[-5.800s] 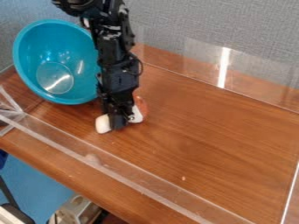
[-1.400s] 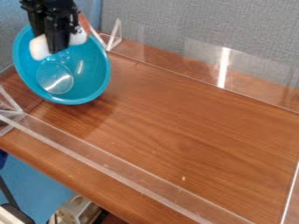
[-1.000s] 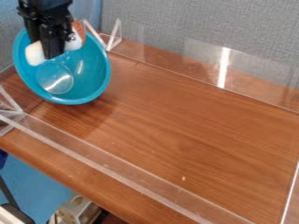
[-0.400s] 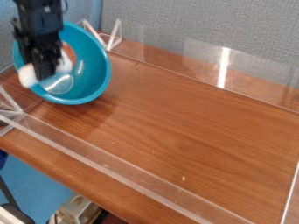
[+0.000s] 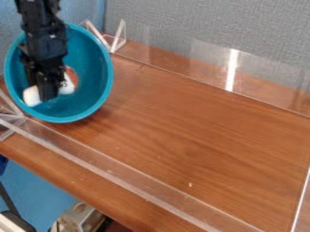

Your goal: Put the mushroom in the blue bowl

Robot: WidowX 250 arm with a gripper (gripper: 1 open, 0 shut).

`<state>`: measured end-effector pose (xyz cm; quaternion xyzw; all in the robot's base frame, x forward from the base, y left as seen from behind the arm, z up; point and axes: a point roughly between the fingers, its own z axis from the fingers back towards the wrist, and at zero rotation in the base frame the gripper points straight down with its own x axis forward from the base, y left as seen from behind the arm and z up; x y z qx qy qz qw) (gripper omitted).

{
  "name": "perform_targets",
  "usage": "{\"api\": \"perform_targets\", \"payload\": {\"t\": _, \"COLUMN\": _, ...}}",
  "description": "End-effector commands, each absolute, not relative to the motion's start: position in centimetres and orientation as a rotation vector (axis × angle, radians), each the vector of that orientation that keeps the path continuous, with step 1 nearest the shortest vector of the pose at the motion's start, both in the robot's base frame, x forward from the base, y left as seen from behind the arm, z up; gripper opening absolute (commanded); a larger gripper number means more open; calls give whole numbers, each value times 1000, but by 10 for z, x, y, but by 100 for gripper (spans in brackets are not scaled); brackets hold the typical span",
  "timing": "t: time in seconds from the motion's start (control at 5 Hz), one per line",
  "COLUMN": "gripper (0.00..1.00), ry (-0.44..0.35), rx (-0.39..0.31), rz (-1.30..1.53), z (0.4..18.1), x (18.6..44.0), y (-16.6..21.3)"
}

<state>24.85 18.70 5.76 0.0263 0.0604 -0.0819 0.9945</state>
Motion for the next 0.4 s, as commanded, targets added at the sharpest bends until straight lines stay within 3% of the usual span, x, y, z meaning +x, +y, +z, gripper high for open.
{"api": "perform_targets", "payload": {"t": 0.0, "gripper": 0, "ry": 79, "rx": 96, "rz": -112, "z": 77, "x": 256, "y": 198}}
{"api": "perform_targets", "payload": {"t": 0.2, "gripper": 100, "ry": 75, "rx": 106, "rz": -92, "z": 83, "x": 261, "y": 197}}
